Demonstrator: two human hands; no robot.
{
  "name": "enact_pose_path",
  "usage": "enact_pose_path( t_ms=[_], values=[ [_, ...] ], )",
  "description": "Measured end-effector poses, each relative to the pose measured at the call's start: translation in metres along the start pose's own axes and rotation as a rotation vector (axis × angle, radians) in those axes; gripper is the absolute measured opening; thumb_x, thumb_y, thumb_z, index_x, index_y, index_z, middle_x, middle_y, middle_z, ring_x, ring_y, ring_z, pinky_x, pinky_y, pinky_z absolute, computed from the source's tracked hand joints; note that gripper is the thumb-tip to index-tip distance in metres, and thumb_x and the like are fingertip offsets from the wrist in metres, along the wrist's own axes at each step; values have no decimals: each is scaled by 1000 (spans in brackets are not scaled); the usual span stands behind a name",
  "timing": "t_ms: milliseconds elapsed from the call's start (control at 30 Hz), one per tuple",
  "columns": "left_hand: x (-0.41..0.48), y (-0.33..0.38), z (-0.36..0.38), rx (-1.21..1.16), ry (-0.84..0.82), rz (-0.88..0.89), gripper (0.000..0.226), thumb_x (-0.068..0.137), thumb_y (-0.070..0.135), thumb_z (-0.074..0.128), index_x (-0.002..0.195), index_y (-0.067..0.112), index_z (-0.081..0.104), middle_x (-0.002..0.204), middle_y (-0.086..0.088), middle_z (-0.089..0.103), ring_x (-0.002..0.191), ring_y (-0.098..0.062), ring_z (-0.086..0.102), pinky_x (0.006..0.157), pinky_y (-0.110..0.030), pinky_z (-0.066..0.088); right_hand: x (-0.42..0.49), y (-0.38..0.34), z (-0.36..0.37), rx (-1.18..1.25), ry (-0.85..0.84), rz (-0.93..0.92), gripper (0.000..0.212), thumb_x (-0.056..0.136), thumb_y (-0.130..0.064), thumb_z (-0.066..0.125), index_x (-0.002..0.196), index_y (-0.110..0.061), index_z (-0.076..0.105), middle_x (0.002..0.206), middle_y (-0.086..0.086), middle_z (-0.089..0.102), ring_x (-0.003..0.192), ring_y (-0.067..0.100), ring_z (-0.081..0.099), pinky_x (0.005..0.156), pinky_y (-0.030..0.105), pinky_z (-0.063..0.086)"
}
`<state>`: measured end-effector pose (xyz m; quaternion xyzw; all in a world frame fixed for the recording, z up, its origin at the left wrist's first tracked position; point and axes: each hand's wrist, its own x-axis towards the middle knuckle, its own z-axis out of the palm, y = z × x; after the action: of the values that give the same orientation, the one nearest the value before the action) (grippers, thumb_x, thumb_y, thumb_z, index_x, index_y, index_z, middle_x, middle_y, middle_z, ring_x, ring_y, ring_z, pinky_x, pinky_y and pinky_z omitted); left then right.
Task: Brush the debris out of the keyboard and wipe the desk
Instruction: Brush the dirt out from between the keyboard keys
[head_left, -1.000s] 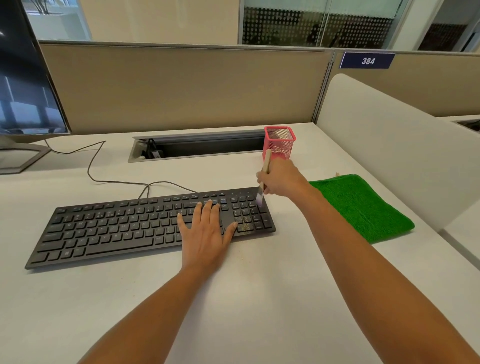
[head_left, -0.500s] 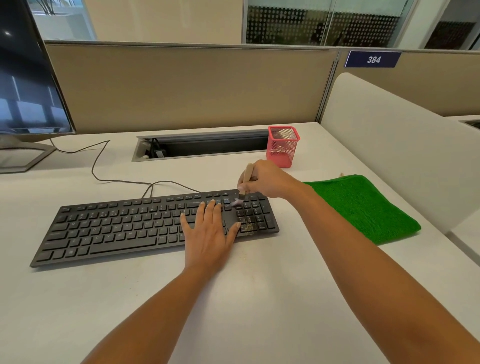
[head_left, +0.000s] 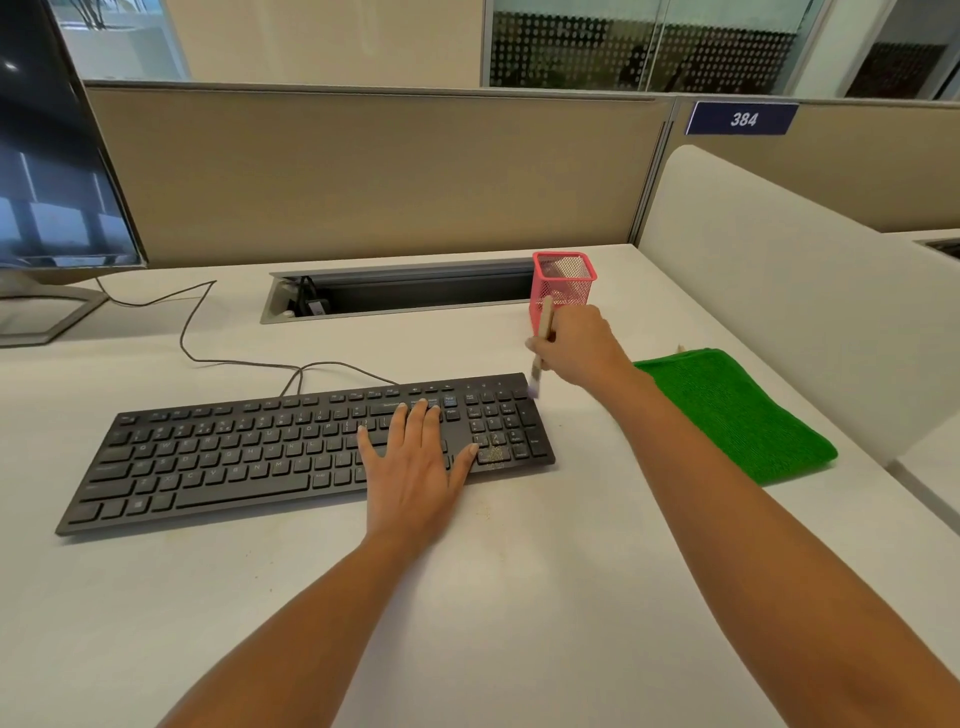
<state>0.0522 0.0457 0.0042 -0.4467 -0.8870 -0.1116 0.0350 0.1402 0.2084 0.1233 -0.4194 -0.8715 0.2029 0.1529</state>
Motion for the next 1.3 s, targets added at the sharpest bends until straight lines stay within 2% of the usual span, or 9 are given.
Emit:
enact_pose_path(
  t_ms=[100,200,500,600,700,800,900,1167,1300],
  values=[
    [0,0,0,1,5,0,111,67,68,-36,149,18,19,157,2,20,146,-17,11,114,-55,6,-7,-14,12,282,-8,-17,25,91,-19,58,102,2,68,96,16,69,87,25,67,81,34,55],
    [-1,0,0,4,8,3,112,68,68,-35,149,17,22,156,1,22,145,-18,14,113,-55,8,-14,-25,28,473,-102,29,26,90,-16,60,105,3,66,100,19,69,85,26,71,79,34,58],
    [-1,0,-1,2,11,6,112,68,69,-33,149,17,22,157,1,22,145,-19,13,113,-55,8,-16,-7,22,-106,25,14,26,94,-15,51,109,4,60,110,19,63,100,31,61,79,33,47],
    [-1,1,-1,0,4,8,103,72,69,-23,150,17,21,157,1,20,146,-19,12,113,-55,7,-14,1,10,-155,53,22,24,94,-15,51,107,2,61,107,18,62,87,28,59,64,28,43],
    [-1,1,-1,18,-6,8,96,74,65,-18,150,17,17,158,2,17,146,-18,9,114,-54,6,-14,2,3,58,19,-56,20,91,-17,58,101,-3,67,94,10,63,82,20,58,69,24,43],
    [0,1,-1,29,-9,7,96,74,64,-19,150,17,16,158,2,16,146,-18,9,114,-54,6,-21,-7,6,372,-172,-181,12,87,-11,64,94,-4,70,94,13,68,87,20,64,82,30,52],
    [0,1,-1,33,-4,5,97,73,64,-18,150,17,17,158,2,17,146,-17,9,114,-54,6,-26,-13,18,429,-264,-253,10,85,-11,66,92,-7,71,93,6,68,84,18,63,84,30,53],
    [0,0,-1,27,-9,0,97,73,65,-19,150,17,16,158,2,16,146,-18,9,114,-54,5,-22,-6,9,72,-327,-279,18,89,-14,61,98,-2,70,89,-1,61,77,8,54,64,11,40],
    [-1,0,-1,24,-4,3,109,68,70,-30,150,17,17,158,2,17,146,-18,10,114,-54,7,-13,-4,2,-103,-318,-224,18,88,-17,62,98,-1,67,104,12,65,92,24,61,81,34,51]
  ],
)
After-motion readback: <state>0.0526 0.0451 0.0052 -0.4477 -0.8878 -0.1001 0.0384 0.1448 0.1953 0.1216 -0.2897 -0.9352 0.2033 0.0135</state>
